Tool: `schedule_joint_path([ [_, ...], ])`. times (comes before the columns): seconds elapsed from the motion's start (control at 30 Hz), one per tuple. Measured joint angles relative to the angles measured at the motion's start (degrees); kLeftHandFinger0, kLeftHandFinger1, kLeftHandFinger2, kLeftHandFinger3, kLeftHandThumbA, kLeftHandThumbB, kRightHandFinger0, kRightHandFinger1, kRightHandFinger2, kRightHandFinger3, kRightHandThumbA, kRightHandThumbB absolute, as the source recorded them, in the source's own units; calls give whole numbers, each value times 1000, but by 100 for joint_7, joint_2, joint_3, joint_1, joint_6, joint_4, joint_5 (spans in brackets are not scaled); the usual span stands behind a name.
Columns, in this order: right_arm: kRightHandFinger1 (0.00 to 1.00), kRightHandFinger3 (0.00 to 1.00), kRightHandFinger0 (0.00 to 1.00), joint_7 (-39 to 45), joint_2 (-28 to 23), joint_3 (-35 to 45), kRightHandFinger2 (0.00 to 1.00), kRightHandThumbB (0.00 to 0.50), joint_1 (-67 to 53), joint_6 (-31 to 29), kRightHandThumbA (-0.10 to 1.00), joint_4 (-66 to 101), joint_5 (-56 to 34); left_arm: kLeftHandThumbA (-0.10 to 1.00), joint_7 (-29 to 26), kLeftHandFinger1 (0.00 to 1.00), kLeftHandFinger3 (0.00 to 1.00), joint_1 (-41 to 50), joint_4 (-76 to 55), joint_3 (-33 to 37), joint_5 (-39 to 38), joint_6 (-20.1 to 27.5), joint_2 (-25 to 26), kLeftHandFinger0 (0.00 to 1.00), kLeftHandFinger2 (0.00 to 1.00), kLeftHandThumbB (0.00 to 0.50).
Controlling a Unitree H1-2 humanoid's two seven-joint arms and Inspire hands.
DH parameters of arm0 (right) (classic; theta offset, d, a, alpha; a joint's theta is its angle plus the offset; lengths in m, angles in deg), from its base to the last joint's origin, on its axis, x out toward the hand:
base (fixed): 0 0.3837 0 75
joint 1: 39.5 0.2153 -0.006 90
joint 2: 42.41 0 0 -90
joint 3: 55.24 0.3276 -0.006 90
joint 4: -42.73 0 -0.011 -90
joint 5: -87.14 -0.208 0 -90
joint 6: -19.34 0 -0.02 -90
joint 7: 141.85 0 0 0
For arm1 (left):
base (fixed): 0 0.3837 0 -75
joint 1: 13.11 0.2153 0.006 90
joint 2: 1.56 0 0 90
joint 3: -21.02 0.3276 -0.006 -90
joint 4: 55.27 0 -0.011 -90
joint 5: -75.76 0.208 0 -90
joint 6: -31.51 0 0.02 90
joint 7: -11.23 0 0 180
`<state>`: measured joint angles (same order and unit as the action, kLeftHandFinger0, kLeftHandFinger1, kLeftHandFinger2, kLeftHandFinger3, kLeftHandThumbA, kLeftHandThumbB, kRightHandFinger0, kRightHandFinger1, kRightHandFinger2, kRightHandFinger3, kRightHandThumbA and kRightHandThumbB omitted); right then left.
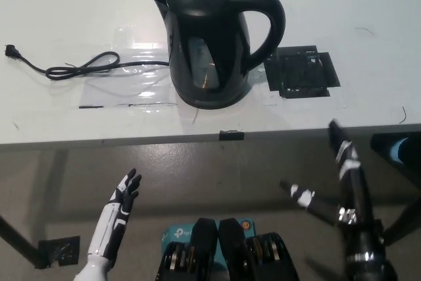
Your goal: Use the right hand to grab the handle of the kettle from the base and place it on the right side
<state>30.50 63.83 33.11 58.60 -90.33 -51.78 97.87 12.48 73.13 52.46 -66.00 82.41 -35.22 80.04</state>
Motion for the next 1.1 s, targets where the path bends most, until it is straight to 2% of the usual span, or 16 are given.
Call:
schedule_joint_path([
  [0.1, 1000, 1000, 1000, -51, -4, 84, 1000, 232, 387, 35, 964, 48, 70, 1000, -1, 1000, 1000, -24, 0, 26, 41, 58, -7, 1000, 1000, 500],
  [0.33, 1000, 1000, 1000, -113, -10, 205, 1000, 184, 1579, 331, 869, -248, 172, 1000, -2, 1000, 1000, -30, 0, 33, 73, 115, -11, 1000, 1000, 500],
  [0.37, 1000, 1000, 1000, -118, -17, 215, 1000, 160, 1697, 348, 841, -331, 176, 1000, -2, 1000, 1000, -31, 0, 34, 73, 120, -11, 1000, 1000, 500],
  [0.47, 1000, 1000, 1000, -137, -69, 226, 1000, 206, 2266, 505, 897, -797, 215, 1000, -2, 1000, 1000, -32, 0, 37, 76, 139, -11, 1000, 1000, 500],
  [0.57, 1000, 1000, 1000, -203, -93, 218, 1000, 179, 2612, 648, 849, -1233, 300, 1000, -2, 1000, 1000, -31, 0, 36, 77, 145, -10, 1000, 1000, 500],
  [0.73, 1000, 1000, 1000, -314, -96, 214, 1000, 164, 3152, 750, 817, -2125, 372, 1000, 1, 1000, 1000, -31, -1, 41, 72, 149, -11, 1000, 1000, 500],
  [1.1, 1000, 1000, 1000, -708, -215, 213, 1000, 194, 4101, 652, 831, -4057, 442, 1000, 4, 1000, 1000, -31, -2, 55, 74, 152, -6, 1000, 1000, 500],
])
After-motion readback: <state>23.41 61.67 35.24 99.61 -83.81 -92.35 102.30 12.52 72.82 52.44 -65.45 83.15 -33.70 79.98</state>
